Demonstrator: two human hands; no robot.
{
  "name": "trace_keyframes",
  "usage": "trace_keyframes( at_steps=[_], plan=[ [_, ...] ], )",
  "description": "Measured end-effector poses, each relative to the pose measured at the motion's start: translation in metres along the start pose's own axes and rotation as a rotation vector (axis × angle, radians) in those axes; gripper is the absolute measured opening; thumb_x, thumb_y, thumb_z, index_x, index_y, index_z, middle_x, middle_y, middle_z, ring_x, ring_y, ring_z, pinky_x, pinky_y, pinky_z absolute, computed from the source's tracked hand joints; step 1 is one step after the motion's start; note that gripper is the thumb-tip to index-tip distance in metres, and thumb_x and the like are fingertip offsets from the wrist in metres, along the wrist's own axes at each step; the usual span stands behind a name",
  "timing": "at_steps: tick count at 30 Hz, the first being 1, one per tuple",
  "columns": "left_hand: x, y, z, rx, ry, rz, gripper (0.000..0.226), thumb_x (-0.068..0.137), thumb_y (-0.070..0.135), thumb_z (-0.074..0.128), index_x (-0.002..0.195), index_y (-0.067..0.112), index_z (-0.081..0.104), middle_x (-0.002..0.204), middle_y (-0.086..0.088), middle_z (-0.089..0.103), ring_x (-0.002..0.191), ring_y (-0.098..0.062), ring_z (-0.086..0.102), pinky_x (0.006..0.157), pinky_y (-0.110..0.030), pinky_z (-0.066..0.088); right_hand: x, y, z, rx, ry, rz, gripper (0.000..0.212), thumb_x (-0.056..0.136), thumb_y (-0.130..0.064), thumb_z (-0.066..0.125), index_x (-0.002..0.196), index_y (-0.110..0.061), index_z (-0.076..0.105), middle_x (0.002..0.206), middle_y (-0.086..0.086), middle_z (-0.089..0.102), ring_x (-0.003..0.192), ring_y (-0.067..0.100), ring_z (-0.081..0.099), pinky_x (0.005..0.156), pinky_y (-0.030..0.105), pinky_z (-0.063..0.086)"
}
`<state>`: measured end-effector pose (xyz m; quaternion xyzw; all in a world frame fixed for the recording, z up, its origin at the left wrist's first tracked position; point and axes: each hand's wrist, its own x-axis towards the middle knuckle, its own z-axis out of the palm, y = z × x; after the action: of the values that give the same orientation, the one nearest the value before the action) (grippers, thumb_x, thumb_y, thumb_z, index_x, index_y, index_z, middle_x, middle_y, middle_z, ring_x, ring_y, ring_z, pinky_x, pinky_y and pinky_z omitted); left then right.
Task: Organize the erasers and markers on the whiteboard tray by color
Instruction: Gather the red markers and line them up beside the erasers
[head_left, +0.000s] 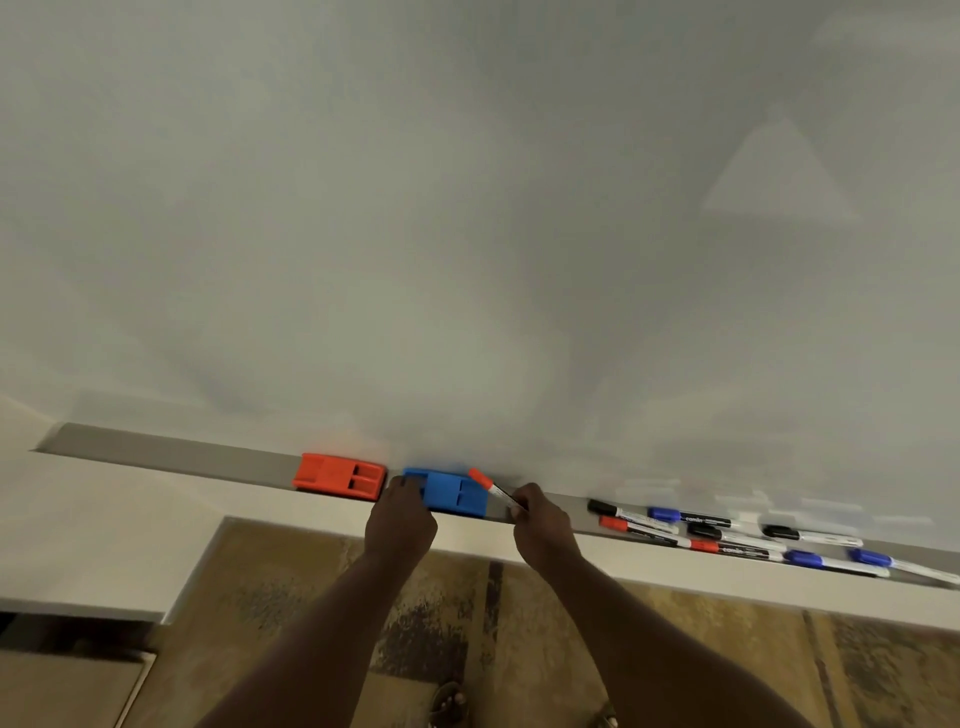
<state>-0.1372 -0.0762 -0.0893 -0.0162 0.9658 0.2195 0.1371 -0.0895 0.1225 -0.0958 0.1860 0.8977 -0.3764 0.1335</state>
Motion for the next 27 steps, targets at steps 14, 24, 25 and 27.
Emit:
trace_keyframes(
  at_steps=[14,24,25,27],
  plan=[
    [0.009,-0.008,-0.007,-0.036,-0.006,-0.077,0.041,0.086,0.012,0.056,0.127,0.012,0.051,0.115,-0.007,0.063,0.1,-0.026,0.065,0.081,-0.036,0.056,0.016,-0.043,0.034,0.013,-0.092,-0.045,0.011,0.102,-0.029,0.047,0.107,-0.023,0.054,0.094,0.001,0.068,0.087,0.022,0.063,0.081,0.038,0.052],
    [0.009,0.04,0.009,-0.242,0.012,0.156,0.03,0.091,0.023,0.058,0.119,0.012,0.066,0.118,-0.006,0.068,0.108,-0.023,0.063,0.097,-0.034,0.049,0.012,0.001,-0.005,0.065,0.028,-0.003,0.008,0.096,-0.022,0.054,0.102,-0.019,0.058,0.09,0.008,0.069,0.084,0.03,0.063,0.071,0.034,0.048],
    [0.007,0.05,0.014,-0.273,-0.027,0.18,0.027,0.092,0.025,0.058,0.114,0.013,0.068,0.114,-0.005,0.07,0.105,-0.023,0.065,0.096,-0.034,0.05,0.01,0.006,-0.01,0.103,0.041,-0.001,0.009,0.094,-0.018,0.056,0.101,-0.017,0.06,0.091,0.01,0.07,0.085,0.031,0.063,0.072,0.035,0.049],
    [0.001,0.07,0.023,-0.344,-0.123,0.221,0.02,0.093,0.028,0.058,0.104,0.015,0.069,0.102,-0.005,0.073,0.095,-0.022,0.067,0.088,-0.035,0.052,0.007,0.014,-0.021,0.165,0.057,-0.018,0.011,0.091,-0.009,0.058,0.099,-0.013,0.064,0.091,0.011,0.072,0.086,0.029,0.065,0.073,0.034,0.049]
  ],
)
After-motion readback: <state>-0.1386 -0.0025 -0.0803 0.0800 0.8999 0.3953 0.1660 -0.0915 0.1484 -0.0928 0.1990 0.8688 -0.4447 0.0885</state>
